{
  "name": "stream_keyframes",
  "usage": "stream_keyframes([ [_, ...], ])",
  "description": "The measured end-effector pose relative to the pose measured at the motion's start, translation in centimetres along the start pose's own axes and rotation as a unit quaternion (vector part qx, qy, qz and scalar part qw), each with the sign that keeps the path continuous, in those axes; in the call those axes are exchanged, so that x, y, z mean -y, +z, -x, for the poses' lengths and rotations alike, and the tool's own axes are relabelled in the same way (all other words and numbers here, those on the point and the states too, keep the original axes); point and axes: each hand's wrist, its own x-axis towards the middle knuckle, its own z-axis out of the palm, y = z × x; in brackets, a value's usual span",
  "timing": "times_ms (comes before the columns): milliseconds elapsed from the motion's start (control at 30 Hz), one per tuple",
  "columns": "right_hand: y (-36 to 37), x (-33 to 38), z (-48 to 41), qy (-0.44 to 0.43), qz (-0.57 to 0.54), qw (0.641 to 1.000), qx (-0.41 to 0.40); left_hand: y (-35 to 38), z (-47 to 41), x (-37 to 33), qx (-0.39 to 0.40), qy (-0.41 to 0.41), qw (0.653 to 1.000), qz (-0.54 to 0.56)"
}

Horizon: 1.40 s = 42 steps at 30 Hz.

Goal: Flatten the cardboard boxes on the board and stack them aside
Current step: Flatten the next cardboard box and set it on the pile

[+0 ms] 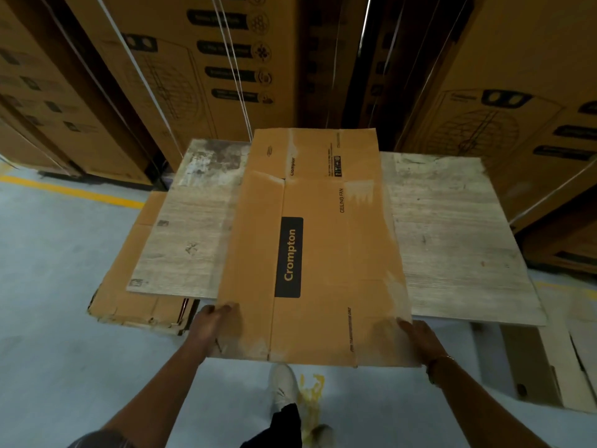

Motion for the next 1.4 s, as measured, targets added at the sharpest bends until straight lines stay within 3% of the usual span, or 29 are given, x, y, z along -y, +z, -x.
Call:
stream_keyframes([
  [100, 0.0, 1.2, -0.3, 0.0, -0.037, 0.999, -0.019, 0.9, 1.3, -1.8, -0.001, -0.002, 0.999, 0.035],
  [200, 0.6, 2.0, -0.1, -0.02, 0.006, 0.998, -0.064, 2.0, 3.2, -3.0, -0.022, 0.023, 0.999, -0.003],
  [367, 1.0, 3.3, 3.2, -0.143, 0.119, 0.964, -0.191, 3.4, 7.7, -4.1, -0.09, 0.171, 0.977, -0.088],
  [533, 0.1, 3.7, 6.4, -0.229, 0.119, 0.937, -0.236, 0.3, 11.2, -3.4, -0.142, 0.261, 0.953, -0.061],
  [900, 10.9, 10.8, 14.1, -0.367, 0.007, 0.916, -0.164, -16.3, 15.8, -0.6, -0.262, 0.279, 0.921, 0.064],
  [1400, 44.2, 19.7, 23.6, -0.395, 0.004, 0.917, -0.055, -48.0, 10.0, 5.6, -0.349, 0.244, 0.904, 0.037],
])
